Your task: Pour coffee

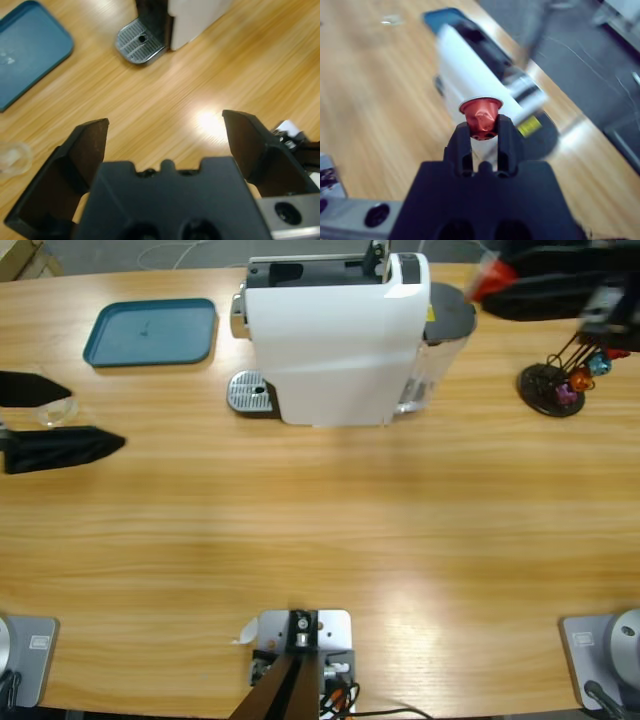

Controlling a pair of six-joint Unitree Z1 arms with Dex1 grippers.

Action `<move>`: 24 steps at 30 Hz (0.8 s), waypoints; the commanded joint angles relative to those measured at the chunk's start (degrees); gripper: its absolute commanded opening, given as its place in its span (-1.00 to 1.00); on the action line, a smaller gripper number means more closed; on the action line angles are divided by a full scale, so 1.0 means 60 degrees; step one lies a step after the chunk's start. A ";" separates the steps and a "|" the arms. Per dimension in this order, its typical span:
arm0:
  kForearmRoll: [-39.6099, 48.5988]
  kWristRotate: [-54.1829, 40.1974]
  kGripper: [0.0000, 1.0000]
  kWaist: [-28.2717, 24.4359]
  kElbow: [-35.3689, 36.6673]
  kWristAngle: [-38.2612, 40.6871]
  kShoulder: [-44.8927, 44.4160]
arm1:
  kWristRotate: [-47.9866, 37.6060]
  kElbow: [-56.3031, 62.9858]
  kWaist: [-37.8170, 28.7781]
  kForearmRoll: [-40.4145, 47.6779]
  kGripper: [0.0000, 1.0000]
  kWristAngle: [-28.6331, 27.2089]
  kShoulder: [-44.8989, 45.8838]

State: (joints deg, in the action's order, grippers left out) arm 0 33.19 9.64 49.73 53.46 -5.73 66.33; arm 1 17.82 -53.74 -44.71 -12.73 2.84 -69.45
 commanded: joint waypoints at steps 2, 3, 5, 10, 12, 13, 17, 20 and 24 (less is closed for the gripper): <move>0.0425 -0.0347 0.98 -0.0715 -0.0605 -0.0086 -0.1091 | 0.1340 -0.2642 -0.0816 -0.0266 -1.00 0.1206 -0.3349; 0.0431 -0.0347 0.98 -0.0715 -0.0605 -0.0086 -0.1123 | 0.1481 -0.2920 -0.0825 -0.0266 -1.00 0.1238 -0.3706; 0.0431 -0.0362 0.98 -0.0715 -0.0605 -0.0086 -0.1153 | 0.1601 -0.3456 -0.0825 -0.0281 -1.00 0.1300 -0.4357; 0.0431 -0.0359 0.99 -0.0715 -0.0722 -0.0086 -0.1200 | 0.1589 -0.4490 -0.0649 -0.0328 -1.00 0.1276 -0.5180; 0.0431 -0.0385 1.00 -0.0729 -0.0772 -0.0106 -0.1211 | 0.1586 -0.4517 -0.0535 -0.0354 -1.00 0.1221 -0.5153; 0.0428 -0.0397 1.00 -0.0729 -0.0792 -0.0109 -0.1208 | 0.1595 -0.4517 -0.0491 -0.0354 -1.00 0.1162 -0.5162; 0.0404 -0.0391 1.00 -0.0729 -0.0807 -0.0100 -0.1153 | 0.1601 -0.4643 -0.0417 -0.0375 -1.00 0.0676 -0.5531; 0.0407 -0.0382 1.00 -0.0735 -0.0839 -0.0100 -0.1188 | 0.1616 -0.4821 -0.0297 -0.0495 -1.00 0.0389 -0.5804; 0.0407 -0.0365 1.00 -0.0735 -0.0898 -0.0100 -0.1252 | 0.1780 -0.4816 -0.0078 -0.0662 -1.00 0.0391 -0.5877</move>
State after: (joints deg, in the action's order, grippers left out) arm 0 34.93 7.88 45.80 50.74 -5.73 60.50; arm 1 26.83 -81.75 -47.21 -14.74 6.52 -100.63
